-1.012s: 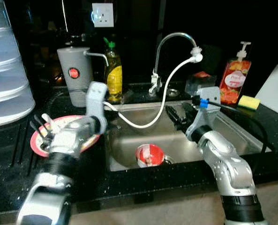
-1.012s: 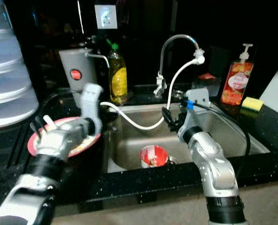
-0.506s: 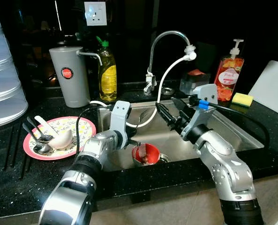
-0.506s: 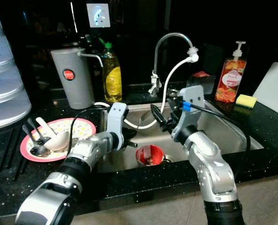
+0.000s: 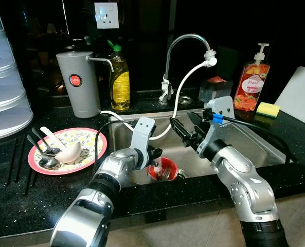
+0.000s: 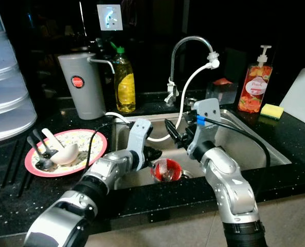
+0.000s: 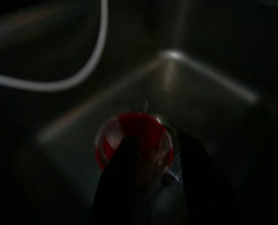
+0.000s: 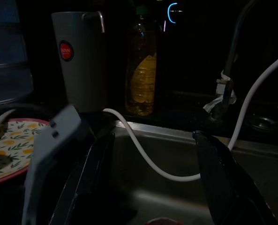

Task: Kitchen organization

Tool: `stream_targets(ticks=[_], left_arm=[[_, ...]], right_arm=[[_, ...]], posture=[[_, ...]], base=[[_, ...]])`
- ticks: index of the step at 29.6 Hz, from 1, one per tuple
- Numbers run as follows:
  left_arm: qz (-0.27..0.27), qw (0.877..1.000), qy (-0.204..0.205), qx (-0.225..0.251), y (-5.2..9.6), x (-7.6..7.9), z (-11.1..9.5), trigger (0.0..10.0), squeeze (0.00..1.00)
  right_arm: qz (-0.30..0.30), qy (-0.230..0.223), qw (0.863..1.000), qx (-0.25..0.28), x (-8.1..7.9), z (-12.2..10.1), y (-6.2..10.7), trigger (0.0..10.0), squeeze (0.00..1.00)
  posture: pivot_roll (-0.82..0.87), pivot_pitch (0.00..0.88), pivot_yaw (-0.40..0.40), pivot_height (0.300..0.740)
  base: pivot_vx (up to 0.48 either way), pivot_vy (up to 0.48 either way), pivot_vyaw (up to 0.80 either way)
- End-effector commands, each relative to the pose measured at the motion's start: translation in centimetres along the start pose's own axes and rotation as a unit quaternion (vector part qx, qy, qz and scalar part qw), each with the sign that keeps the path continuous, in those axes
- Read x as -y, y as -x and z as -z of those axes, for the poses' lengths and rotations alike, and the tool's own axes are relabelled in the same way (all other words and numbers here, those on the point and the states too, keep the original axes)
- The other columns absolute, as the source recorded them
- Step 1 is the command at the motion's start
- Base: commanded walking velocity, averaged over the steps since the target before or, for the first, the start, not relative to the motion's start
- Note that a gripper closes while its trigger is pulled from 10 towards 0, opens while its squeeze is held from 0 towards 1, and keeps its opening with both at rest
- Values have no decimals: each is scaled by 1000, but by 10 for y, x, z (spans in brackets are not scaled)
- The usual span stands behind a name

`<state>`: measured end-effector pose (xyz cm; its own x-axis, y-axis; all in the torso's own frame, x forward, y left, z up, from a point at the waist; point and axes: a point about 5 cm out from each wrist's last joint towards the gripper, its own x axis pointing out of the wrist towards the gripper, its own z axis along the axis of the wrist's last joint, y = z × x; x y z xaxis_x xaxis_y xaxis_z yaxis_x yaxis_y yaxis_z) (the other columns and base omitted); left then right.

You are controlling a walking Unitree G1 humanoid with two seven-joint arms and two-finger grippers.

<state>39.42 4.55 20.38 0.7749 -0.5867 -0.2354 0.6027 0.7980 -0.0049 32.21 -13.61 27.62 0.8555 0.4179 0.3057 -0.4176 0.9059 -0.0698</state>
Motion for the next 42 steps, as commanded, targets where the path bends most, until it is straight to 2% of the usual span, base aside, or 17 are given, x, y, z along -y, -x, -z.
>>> stream_targets(ticks=[1,4,9,12,14,15,18,20,22,27,29,31,32,42], left_arm=[[-16,999,-36,14,4,-3,-4,10000,0],[-25,997,-65,28,8,-2,-10,10000,0],[-53,995,-74,44,16,-4,-19,10000,0],[-73,995,-36,65,23,-6,-31,10000,0],[-78,994,-25,69,24,-7,-34,10000,0],[-116,989,-16,89,29,-10,-43,10000,0],[-136,983,-8,122,37,-9,-52,10000,0],[-141,975,-41,164,46,-6,-60,10000,0],[-143,971,-73,178,51,-4,-63,10000,0],[-144,968,-107,173,57,-1,-63,10000,0],[-158,971,-84,161,60,-6,-59,10000,0],[-165,970,-79,158,61,-7,-58,10000,0],[-172,972,-61,149,63,-11,-55,10000,0],[-189,969,-63,145,68,-15,-51,10000,0]], right_arm=[[-4,-5,1000,2,-1,-1,0,10000,0],[-4,-6,1000,4,-2,0,0,10000,0],[-5,-9,1000,5,-3,0,-1,10000,0],[-4,-11,1000,6,-3,0,-2,10000,0],[-4,-11,1000,6,-3,0,-2,10000,0],[-4,-12,1000,6,-4,0,-2,10000,0],[-5,-13,1000,6,-4,0,-1,10000,0],[-6,-14,1000,6,-5,1,-1,10000,0],[-6,-16,1000,6,-6,1,-1,10000,0],[-8,-17,1000,6,-8,2,-2,10000,0],[-9,-19,1000,6,-8,2,-2,10000,0],[-9,-19,1000,7,-8,2,-2,10000,0],[-8,-20,1000,7,-8,2,-2,10000,0],[-7,-20,1000,6,-7,2,-3,10000,0]], posture=[[-62,26,-2,740],[-55,28,-4,740],[-47,32,-6,740],[-46,34,-7,740],[-47,35,-8,740],[-46,37,-7,740],[-44,38,-8,740],[-41,40,-9,740],[-40,41,-10,740],[-38,42,-11,740],[-35,42,-10,740],[-35,42,-10,740],[-35,42,-10,740],[-33,41,-15,740]], base=[[0,0,0],[0,0,0],[0,0,0],[0,0,0],[0,0,0],[0,0,0],[0,0,0],[0,0,0],[0,0,0],[0,0,0],[0,0,0],[0,0,0],[0,0,0],[0,0,0]])
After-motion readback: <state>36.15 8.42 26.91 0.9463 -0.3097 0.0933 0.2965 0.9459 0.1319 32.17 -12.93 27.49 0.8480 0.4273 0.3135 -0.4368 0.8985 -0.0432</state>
